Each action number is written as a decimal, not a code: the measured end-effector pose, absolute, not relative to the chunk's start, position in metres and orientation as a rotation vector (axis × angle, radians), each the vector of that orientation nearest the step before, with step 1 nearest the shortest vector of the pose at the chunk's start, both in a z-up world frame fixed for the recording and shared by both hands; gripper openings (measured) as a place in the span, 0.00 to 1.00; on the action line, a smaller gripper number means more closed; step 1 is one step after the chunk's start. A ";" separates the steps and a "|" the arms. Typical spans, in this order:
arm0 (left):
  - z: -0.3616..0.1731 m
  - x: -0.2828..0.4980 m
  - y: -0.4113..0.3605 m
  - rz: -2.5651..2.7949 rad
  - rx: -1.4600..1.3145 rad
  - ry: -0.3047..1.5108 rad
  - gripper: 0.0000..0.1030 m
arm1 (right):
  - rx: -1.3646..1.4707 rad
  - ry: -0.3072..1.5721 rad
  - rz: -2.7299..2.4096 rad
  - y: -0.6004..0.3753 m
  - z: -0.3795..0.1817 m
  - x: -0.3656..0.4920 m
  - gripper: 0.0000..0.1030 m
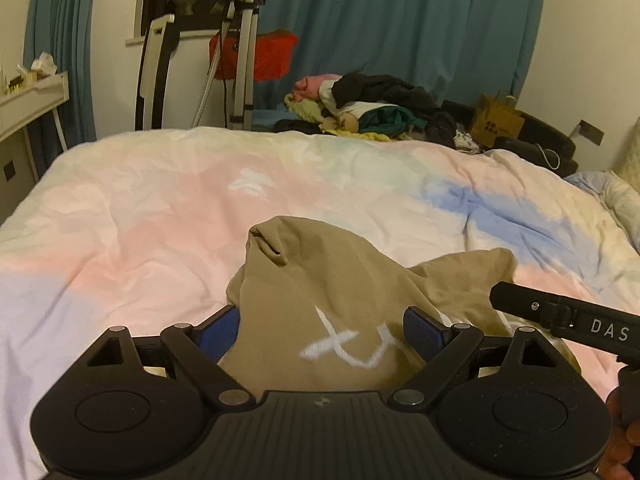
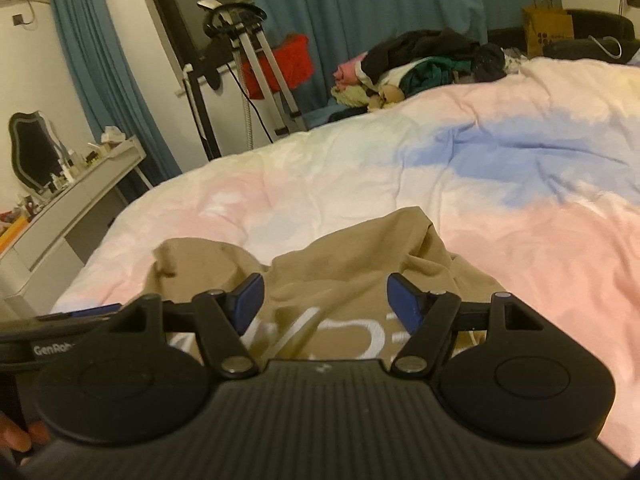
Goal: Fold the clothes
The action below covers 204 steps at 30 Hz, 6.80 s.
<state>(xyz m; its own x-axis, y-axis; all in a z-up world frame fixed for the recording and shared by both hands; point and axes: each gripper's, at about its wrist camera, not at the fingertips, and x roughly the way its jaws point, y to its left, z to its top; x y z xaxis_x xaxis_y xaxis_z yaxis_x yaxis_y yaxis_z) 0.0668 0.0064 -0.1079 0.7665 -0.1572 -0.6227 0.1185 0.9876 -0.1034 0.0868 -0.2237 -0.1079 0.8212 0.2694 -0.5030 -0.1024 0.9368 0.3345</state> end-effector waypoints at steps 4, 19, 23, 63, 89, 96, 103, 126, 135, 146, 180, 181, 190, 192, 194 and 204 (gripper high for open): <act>-0.114 0.056 0.010 -0.132 -0.078 0.716 0.87 | 0.314 0.588 0.178 -0.226 -0.112 0.073 0.69; -0.102 0.000 0.034 -0.199 -0.287 0.765 0.88 | 0.327 0.587 0.128 -0.235 -0.108 0.049 0.68; -0.117 0.009 0.034 -0.213 -0.363 0.842 0.88 | 0.316 0.571 0.105 -0.235 -0.104 0.046 0.68; -0.183 0.052 0.093 -0.071 -1.029 0.879 0.43 | 0.741 0.687 0.221 -0.252 -0.118 0.044 0.88; -0.176 0.049 0.100 -0.129 -1.104 0.793 0.18 | 1.565 0.626 0.032 -0.269 -0.219 0.032 0.77; -0.171 0.046 0.099 -0.135 -1.071 0.797 0.18 | 1.397 0.697 0.024 -0.260 -0.205 0.042 0.35; -0.148 0.032 0.090 -0.123 -0.997 0.813 0.18 | 1.270 0.652 0.030 -0.282 -0.177 0.029 0.28; -0.028 0.244 -0.192 -0.394 -0.684 1.022 0.18 | 1.319 0.464 -0.307 -0.510 -0.070 0.110 0.28; -0.011 0.326 -0.284 -0.546 -0.531 0.828 0.18 | 1.161 0.265 -0.266 -0.576 -0.042 0.183 0.27; -0.138 0.314 -0.287 -0.607 -0.324 0.890 0.19 | 1.021 0.347 -0.311 -0.571 -0.159 0.179 0.27; 0.026 0.115 -0.219 -0.642 0.073 0.448 1.00 | 0.683 0.387 -0.311 -0.494 -0.060 0.055 0.52; 0.035 0.105 -0.214 -0.635 0.072 0.434 1.00 | 0.653 0.363 -0.298 -0.488 -0.049 0.048 0.58; 0.094 0.022 -0.169 -0.597 0.022 0.371 1.00 | 0.435 0.221 -0.234 -0.437 0.034 -0.016 0.89; 0.104 0.007 -0.159 -0.592 0.008 0.362 1.00 | 0.417 0.206 -0.231 -0.429 0.045 -0.029 0.89; 0.114 -0.008 -0.149 -0.584 -0.004 0.351 1.00 | 0.404 0.200 -0.222 -0.424 0.056 -0.039 0.89; 0.139 -0.071 -0.110 -0.537 0.011 0.309 1.00 | 0.344 0.193 -0.206 -0.395 0.083 -0.082 0.89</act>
